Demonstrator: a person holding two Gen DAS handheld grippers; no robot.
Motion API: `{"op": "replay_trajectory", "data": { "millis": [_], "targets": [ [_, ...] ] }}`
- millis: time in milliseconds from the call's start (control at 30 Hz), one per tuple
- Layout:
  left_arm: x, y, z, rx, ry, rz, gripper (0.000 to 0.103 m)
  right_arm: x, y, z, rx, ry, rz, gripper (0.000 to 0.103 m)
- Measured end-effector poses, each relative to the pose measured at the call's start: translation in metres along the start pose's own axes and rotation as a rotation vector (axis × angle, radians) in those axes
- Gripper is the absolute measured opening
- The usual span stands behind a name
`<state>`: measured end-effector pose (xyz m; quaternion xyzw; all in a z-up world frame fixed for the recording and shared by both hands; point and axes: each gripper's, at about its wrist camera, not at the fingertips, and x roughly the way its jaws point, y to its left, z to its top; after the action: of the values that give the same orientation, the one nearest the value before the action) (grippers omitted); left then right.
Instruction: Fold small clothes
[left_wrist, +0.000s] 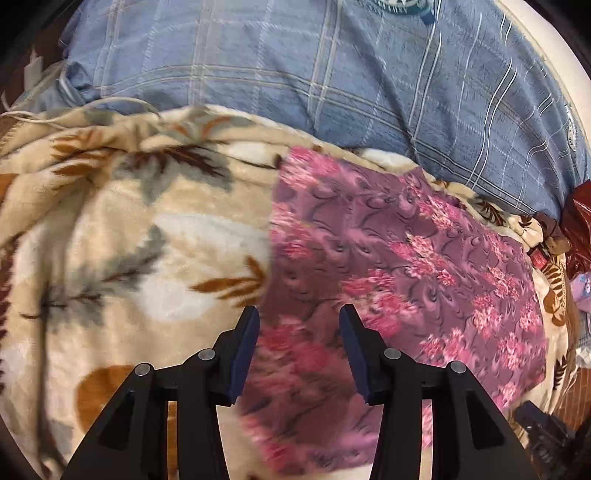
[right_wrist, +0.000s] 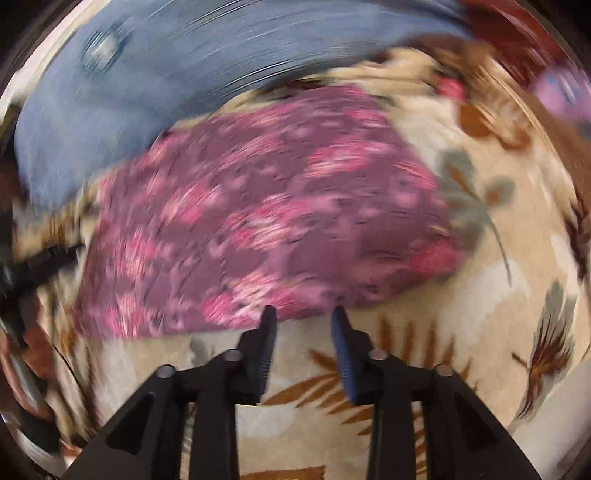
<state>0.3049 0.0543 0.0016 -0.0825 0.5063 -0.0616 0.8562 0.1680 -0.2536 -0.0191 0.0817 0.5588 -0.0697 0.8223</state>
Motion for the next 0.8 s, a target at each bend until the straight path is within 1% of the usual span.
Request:
{"op": "replay_trajectory", "data": {
  "millis": [33,67,100,133,200,300,367,400,433,467,533,567,600,733,800],
  "targets": [
    [-0.005,0.006,0.000,0.009,-0.016,0.025,0.046,0.003,0.021,0.000,-0.080,0.014,-0.025,0.036],
    [-0.010,0.011,-0.001,0.015,-0.029,0.054,0.047,0.003,0.033,0.000,-0.114,0.023,-0.020,0.036],
    [-0.015,0.015,-0.002,0.021,-0.042,0.089,0.047,0.002,0.041,0.001,-0.130,0.026,-0.006,0.035],
    [-0.019,0.016,-0.003,0.028,-0.048,0.107,0.047,-0.003,0.053,0.001,-0.145,0.022,0.020,0.035],
    [-0.028,0.012,-0.006,0.037,-0.057,0.124,0.047,-0.012,0.062,-0.002,-0.158,0.006,0.023,0.035],
    [-0.038,-0.008,-0.010,0.071,-0.062,0.094,0.047,-0.031,0.063,-0.007,-0.157,-0.024,-0.003,0.036],
    [-0.045,-0.021,-0.012,0.093,-0.070,0.065,0.047,-0.048,0.053,-0.013,-0.138,-0.055,-0.035,0.037],
    [-0.051,-0.028,-0.013,0.105,-0.076,0.054,0.047,-0.053,0.049,-0.014,-0.128,-0.063,-0.043,0.040],
    [-0.055,-0.034,-0.014,0.114,-0.078,0.043,0.048,-0.060,0.042,-0.017,-0.111,-0.071,-0.063,0.045],
    [-0.059,-0.038,-0.014,0.121,-0.074,0.030,0.049,-0.061,0.039,-0.015,-0.108,-0.072,-0.075,0.047],
    [-0.065,-0.043,-0.016,0.122,-0.053,-0.003,0.054,-0.068,0.036,-0.018,-0.123,-0.085,-0.108,0.050],
    [-0.067,-0.044,-0.016,0.125,-0.039,-0.012,0.055,-0.071,0.038,-0.020,-0.141,-0.090,-0.127,0.050],
    [-0.068,-0.044,-0.016,0.126,-0.032,-0.003,0.055,-0.072,0.040,-0.021,-0.161,-0.091,-0.141,0.052],
    [-0.069,-0.039,-0.017,0.132,-0.028,0.100,0.055,-0.077,0.053,-0.023,-0.228,-0.113,-0.149,0.053],
    [-0.068,-0.039,-0.019,0.123,-0.019,0.119,0.055,-0.080,0.058,-0.024,-0.235,-0.121,-0.136,0.053]
  ]
}}
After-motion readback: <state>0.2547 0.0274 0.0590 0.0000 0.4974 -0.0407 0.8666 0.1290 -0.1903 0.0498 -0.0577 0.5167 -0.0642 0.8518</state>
